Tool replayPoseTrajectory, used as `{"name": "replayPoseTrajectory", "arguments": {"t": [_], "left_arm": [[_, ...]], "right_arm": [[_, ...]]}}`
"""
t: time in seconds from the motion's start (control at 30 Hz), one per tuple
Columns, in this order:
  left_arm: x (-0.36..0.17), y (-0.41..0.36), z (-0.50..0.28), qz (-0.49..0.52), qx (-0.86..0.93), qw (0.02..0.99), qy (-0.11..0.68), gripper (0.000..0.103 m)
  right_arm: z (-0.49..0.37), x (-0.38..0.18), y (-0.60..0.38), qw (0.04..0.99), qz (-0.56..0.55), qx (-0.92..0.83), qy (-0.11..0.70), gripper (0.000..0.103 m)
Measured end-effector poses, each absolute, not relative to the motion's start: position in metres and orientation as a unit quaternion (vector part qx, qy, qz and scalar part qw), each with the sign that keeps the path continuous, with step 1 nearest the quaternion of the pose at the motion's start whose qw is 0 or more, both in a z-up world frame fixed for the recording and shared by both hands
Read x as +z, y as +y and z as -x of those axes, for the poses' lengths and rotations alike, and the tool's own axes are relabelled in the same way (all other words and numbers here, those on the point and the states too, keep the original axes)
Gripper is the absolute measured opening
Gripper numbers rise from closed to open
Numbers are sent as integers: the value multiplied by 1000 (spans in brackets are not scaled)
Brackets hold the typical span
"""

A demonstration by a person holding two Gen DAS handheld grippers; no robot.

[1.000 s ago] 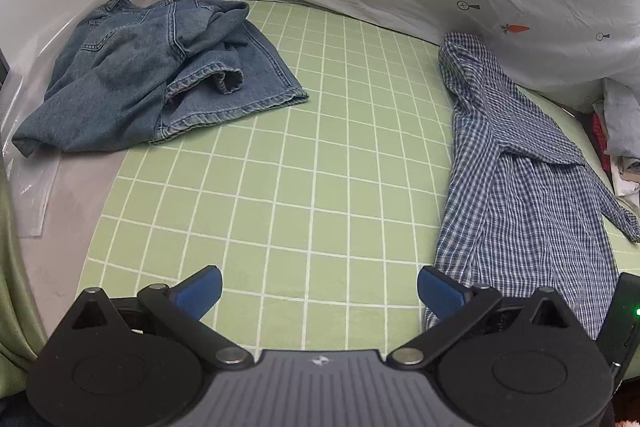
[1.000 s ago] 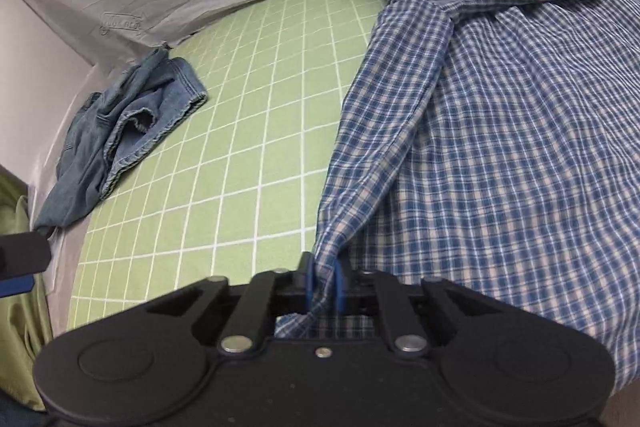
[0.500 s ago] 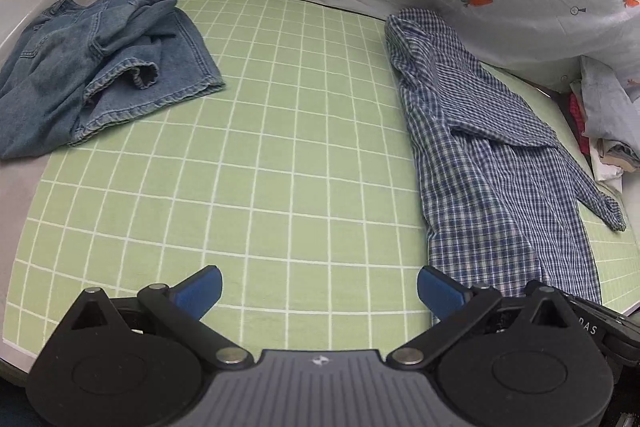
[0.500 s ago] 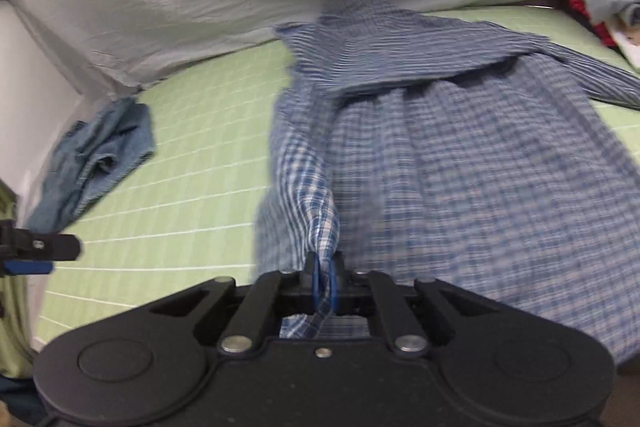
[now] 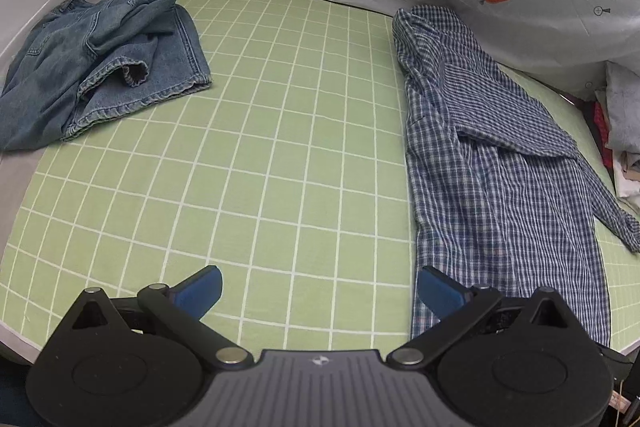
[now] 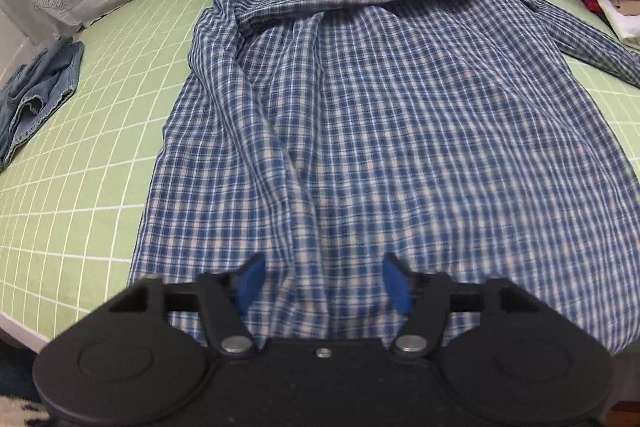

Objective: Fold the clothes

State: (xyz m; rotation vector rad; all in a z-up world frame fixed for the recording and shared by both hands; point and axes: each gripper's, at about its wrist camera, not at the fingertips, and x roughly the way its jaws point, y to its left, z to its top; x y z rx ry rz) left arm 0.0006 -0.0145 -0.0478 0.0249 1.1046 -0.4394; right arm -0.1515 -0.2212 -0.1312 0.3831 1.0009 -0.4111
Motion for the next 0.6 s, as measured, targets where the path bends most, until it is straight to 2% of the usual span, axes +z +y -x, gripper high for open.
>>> {"name": "replayPoseTrajectory", "arguments": {"t": [0.03, 0.1, 0.4, 0.6], "left_arm": [[-49, -20, -3, -6, -203, 829, 522, 102], [-53, -32, -8, 5, -196, 826, 528, 102], [-68, -91, -40, 50, -168, 828, 533, 102], [-81, -127, -89, 108, -131, 823, 542, 102]], "right_arm": [[153, -127, -229, 845, -186, -190, 465, 94], [156, -121, -248, 851, -202, -190, 446, 101], [145, -113, -366, 840, -252, -256, 406, 102], [110, -109, -454, 844, -243, -290, 380, 102]]}}
